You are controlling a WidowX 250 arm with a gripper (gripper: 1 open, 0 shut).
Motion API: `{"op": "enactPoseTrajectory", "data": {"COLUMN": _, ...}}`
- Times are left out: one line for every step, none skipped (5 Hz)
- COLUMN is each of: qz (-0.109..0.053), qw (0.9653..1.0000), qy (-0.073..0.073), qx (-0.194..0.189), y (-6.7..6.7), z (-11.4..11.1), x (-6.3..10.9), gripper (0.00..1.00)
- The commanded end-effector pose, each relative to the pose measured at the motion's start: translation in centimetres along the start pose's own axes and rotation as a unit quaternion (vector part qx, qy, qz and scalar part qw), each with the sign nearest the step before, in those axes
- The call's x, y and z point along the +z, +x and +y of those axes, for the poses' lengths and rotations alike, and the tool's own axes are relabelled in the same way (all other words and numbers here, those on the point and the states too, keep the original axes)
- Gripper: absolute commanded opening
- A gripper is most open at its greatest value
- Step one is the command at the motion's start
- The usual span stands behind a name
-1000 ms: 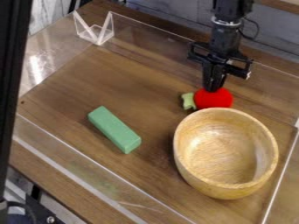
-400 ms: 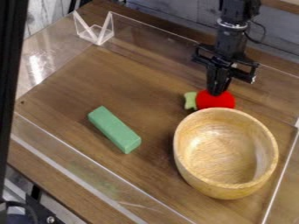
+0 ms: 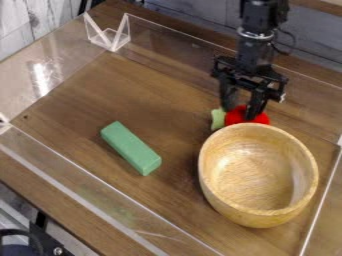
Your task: Move the red object to the right side of the table
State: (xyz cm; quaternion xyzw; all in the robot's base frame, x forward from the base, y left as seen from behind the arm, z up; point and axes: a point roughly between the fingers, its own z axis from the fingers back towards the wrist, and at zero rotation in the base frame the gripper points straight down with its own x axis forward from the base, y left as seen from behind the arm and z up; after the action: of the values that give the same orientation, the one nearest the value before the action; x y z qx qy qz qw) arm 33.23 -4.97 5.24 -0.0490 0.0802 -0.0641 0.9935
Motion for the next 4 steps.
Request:
{"op": "enactPoseTrajectory", "data": {"qz": -0.045, "qw": 0.9988, "qy": -0.011, "qx": 0.018, "y": -0.2, "z": -0.2, "x": 2.0, "gripper": 1.0}}
{"op": "enactPoseTrajectory", "data": {"qz": -0.063, "qw": 0.997, "qy": -0.022, "qx": 0.039, "y": -0.3, "z": -0.3, "x": 2.3, "gripper": 1.0}}
{"op": "enactPoseTrajectory", "data": {"qz": -0.078, "qw": 0.9963, "qy": -0.027, "qx": 0.024, "y": -0.6, "z": 1.2, "x": 4.5, "gripper": 1.0}}
{"op": "enactPoseTrajectory", "data": {"qz": -0.091, "qw": 0.9954, "qy": -0.029, "qx": 0.011, "y": -1.0, "z": 2.9, "x": 6.5, "gripper": 1.0}}
